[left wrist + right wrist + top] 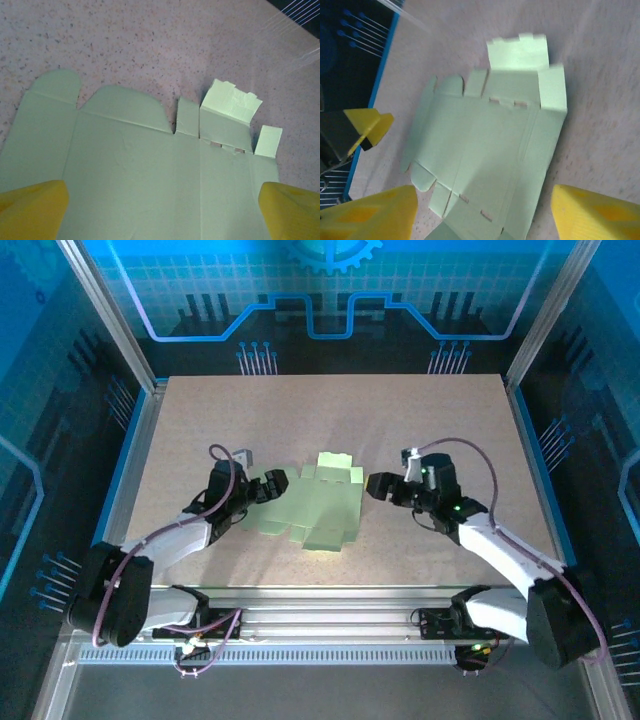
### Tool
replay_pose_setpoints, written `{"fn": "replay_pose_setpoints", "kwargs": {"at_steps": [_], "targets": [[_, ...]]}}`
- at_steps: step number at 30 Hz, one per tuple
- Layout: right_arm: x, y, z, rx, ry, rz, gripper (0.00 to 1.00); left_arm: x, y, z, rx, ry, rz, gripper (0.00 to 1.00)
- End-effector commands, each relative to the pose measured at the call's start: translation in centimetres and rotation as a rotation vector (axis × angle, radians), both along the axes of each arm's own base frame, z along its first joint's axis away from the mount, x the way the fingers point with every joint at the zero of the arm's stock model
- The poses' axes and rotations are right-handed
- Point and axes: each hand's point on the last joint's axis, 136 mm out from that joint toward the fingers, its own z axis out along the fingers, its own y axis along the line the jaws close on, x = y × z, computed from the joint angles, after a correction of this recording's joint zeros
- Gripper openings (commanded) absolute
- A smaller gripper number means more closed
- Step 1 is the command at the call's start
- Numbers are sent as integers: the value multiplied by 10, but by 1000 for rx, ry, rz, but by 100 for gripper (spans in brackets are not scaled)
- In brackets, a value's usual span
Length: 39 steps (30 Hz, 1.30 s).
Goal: Fold the paper box
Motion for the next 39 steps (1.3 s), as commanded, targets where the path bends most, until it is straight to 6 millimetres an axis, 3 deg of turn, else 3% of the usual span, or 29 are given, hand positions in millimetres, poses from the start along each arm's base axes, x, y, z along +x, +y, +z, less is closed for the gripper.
{"fn": "replay_pose_setpoints", "kwargs": {"at_steps": [1,7,12,16,28,30,34,39], "targets": [[-1,12,-26,4,81,-28,64,5,-9,2,-34,11,-14,94],[0,25,-57,-30,149,-16,47,7,-13,-9,-25,47,-33,92],[2,29,-78,-50,193,-12,52,4,-12,-15,-25,60,-29,93],[4,36,-90,-45,225,16,47,3,-9,-16,-8,67,-28,95],[9,48,-100,-42,252,47,7,1,-11,-17,0,74,-44,99],[9,46,-101,-67,255,49,0,0,-10,-17,1,75,-44,99],[7,36,-99,-160,251,64,0,-2,-10,-12,5,65,-48,99],[0,8,-93,-432,275,142,0,-4,-10,2,52,32,-71,99]]}}
